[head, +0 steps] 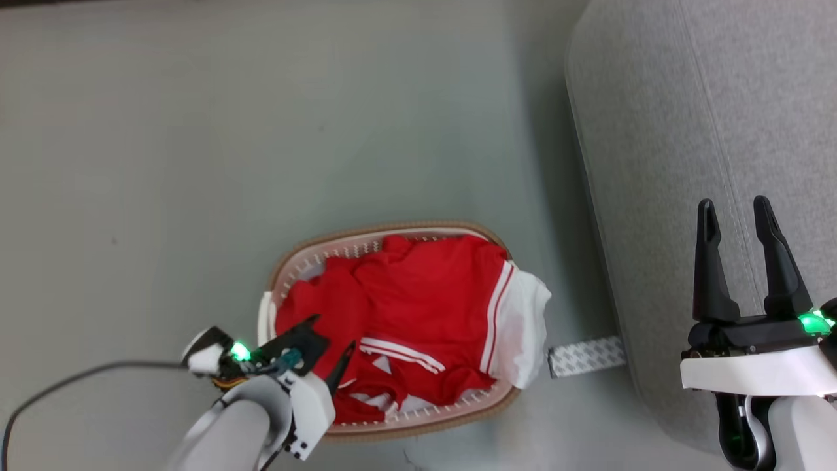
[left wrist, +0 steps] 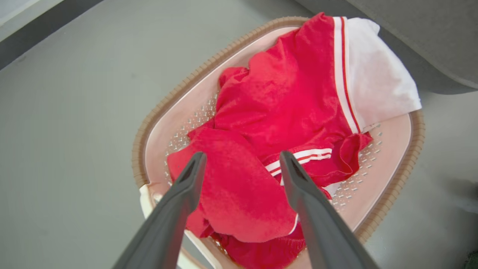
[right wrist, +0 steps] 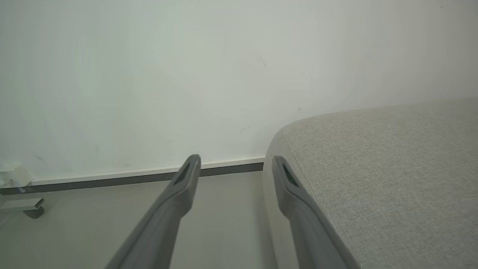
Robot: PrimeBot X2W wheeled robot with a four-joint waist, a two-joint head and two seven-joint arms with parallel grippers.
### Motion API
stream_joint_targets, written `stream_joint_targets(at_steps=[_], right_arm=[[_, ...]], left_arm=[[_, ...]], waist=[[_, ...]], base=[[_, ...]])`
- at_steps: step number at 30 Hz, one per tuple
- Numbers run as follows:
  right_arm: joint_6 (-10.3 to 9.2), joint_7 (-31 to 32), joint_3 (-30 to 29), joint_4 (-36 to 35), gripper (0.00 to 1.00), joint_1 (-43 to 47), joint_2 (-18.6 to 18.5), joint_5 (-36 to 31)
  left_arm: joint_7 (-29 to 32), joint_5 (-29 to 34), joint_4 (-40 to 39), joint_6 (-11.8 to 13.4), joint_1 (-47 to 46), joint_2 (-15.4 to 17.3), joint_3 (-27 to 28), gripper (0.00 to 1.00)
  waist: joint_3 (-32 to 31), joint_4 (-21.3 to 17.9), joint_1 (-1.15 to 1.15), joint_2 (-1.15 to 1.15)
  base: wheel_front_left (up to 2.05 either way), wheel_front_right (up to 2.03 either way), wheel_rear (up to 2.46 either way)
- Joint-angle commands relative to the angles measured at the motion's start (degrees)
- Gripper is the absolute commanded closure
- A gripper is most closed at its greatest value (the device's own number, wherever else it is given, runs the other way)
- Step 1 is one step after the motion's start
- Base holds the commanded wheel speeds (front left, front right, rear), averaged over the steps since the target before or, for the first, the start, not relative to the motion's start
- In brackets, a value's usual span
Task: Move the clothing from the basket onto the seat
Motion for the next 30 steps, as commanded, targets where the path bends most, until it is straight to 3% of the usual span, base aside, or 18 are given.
stream_joint_targets(at_steps=[1,9,18,30], right_arm=[[-0.12,0.03,0.26,-0.34,0.0,-1.24,-0.07,0.56],[-0.12,0.03,1.44,-1.04,0.0,-3.29,-0.07,2.2],[-0.12,0.03,2.64,-1.62,0.0,-4.82,-0.07,4.11],[-0.12,0.03,3.71,-1.94,0.0,-5.65,-0.05,6.13]], left_arm=[[1.17,-1.34,2.78,0.13,-2.33,-0.16,-2.33,0.0],[7.68,-0.98,12.87,0.13,-11.18,-0.13,-14.14,0.0],[16.25,2.62,20.64,0.12,-18.84,0.2,-23.1,0.0],[19.41,1.61,22.87,0.11,-21.31,-0.02,-28.11,0.0]], waist=[[2.55,-1.38,-0.01,0.0],[7.57,-3.4,-0.01,0.0],[12.45,-6.04,-0.01,0.0],[15.67,-8.35,-0.01,0.0]], base=[[0.0,0.0,0.0],[0.0,0.0,0.0],[0.0,0.0,0.0],[0.0,0.0,0.0]])
